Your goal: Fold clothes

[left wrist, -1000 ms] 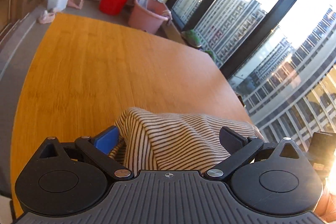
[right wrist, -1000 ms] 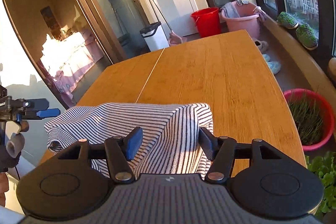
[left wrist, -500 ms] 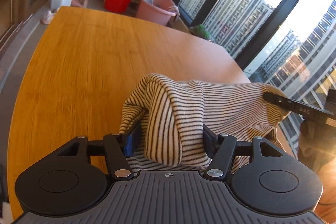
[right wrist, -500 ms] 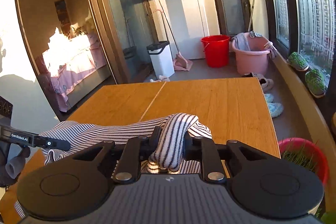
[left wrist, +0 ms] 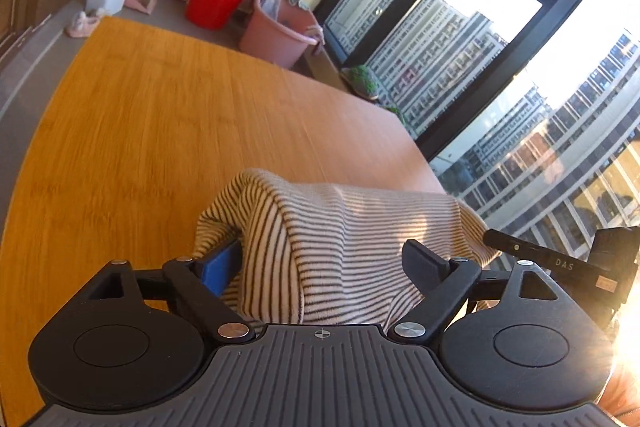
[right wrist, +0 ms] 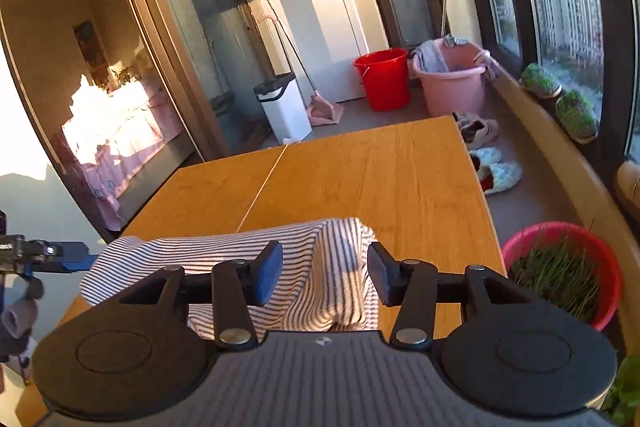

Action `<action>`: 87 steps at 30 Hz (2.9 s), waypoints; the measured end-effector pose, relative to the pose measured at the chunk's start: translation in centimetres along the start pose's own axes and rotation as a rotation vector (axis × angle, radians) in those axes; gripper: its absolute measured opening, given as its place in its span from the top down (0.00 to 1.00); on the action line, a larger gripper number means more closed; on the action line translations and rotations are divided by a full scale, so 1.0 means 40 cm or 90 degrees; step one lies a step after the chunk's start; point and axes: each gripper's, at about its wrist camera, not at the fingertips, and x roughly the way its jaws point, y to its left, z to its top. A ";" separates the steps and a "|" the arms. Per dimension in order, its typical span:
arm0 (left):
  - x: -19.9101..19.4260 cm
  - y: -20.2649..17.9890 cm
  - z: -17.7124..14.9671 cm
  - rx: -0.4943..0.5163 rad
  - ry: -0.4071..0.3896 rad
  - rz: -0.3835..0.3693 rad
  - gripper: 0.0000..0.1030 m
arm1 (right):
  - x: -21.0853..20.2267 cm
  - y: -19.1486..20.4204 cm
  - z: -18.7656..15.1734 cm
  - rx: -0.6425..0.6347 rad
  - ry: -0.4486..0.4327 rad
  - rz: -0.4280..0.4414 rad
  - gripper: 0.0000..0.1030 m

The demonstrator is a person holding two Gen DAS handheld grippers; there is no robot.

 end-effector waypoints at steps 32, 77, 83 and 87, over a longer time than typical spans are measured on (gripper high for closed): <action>-0.104 -0.024 -0.091 0.030 -0.001 0.008 0.64 | -0.057 0.032 -0.099 0.000 -0.007 0.059 0.84; -0.202 -0.041 -0.238 0.009 0.047 0.002 0.71 | -0.133 0.099 -0.289 0.048 0.121 0.160 0.83; -0.120 -0.011 -0.204 0.016 0.055 0.011 0.69 | -0.102 0.099 -0.289 0.025 0.106 0.140 0.85; -0.046 -0.001 -0.122 0.059 0.039 0.028 0.69 | -0.048 0.092 -0.242 0.000 0.079 0.105 0.85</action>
